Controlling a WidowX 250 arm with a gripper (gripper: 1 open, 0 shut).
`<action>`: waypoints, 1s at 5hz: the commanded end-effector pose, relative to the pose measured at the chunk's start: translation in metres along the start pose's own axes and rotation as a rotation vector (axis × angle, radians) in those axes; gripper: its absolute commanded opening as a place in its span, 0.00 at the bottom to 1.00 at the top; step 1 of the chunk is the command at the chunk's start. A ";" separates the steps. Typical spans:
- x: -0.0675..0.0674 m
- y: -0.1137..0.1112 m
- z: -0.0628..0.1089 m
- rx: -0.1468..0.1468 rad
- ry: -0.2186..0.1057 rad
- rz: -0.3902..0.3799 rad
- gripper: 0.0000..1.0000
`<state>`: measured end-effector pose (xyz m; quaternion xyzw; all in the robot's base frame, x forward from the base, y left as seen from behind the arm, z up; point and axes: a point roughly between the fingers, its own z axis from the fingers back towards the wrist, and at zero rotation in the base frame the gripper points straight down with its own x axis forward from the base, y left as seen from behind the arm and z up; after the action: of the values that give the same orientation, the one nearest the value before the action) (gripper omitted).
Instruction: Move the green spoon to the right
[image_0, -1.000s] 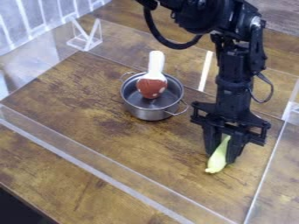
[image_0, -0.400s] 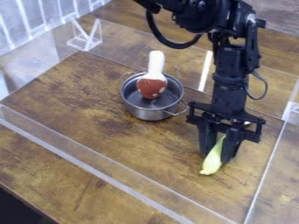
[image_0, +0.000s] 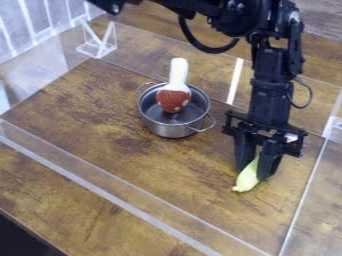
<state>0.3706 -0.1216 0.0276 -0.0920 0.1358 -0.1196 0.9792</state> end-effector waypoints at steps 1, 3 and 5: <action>0.001 -0.015 0.012 -0.003 -0.021 -0.120 0.00; -0.013 0.000 0.014 -0.041 -0.007 -0.097 0.00; -0.013 0.005 0.033 -0.015 0.033 -0.175 1.00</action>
<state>0.3602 -0.1172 0.0408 -0.1086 0.1773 -0.2071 0.9560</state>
